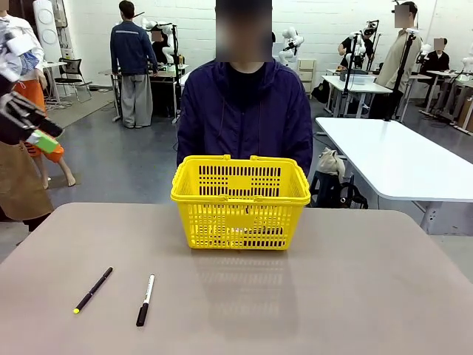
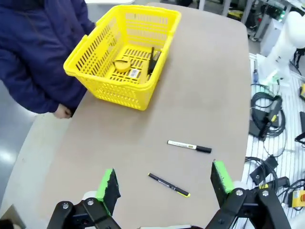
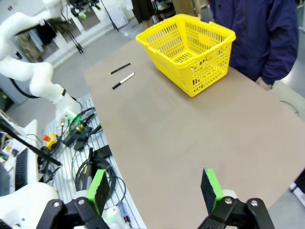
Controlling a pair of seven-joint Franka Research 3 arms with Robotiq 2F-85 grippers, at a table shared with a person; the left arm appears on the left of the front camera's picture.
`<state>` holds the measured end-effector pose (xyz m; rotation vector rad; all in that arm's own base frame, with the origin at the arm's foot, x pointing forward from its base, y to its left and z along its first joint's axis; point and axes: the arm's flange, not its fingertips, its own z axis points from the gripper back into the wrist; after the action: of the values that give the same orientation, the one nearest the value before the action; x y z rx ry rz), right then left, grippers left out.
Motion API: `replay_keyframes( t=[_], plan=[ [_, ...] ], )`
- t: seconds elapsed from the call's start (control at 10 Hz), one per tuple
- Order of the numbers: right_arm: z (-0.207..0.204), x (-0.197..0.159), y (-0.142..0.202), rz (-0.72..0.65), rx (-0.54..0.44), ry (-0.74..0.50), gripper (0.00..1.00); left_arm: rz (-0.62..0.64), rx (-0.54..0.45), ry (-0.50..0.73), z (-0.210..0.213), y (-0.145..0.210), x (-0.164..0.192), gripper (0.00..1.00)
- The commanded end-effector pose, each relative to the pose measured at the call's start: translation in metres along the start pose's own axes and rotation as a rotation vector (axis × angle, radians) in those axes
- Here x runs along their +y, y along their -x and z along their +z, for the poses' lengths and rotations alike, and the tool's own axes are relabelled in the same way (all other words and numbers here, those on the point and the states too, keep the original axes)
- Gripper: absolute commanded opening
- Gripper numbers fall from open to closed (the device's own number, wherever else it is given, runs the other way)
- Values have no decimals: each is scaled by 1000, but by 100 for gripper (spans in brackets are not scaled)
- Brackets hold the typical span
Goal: Place the items the person wants into the basket.
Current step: Pick up the item the person points to and place it in the Market Basket.
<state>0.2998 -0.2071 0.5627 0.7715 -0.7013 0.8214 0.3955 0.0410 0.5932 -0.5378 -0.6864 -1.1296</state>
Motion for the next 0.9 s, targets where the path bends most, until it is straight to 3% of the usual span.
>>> replay_keyframes(
  t=[0.0, 0.4, 0.8],
  plan=[
    [-1, -1, -1, 13, -31, -11, 100, 25, -70, 22, 7, 29, 8, 100],
    [-1, -1, -1, 13, -31, -11, 100, 9, -129, -6, 27, 71, -4, 100],
    [-1, -1, -1, 13, -31, -11, 100, 38, -100, -3, 33, 66, 3, 100]
  ],
)
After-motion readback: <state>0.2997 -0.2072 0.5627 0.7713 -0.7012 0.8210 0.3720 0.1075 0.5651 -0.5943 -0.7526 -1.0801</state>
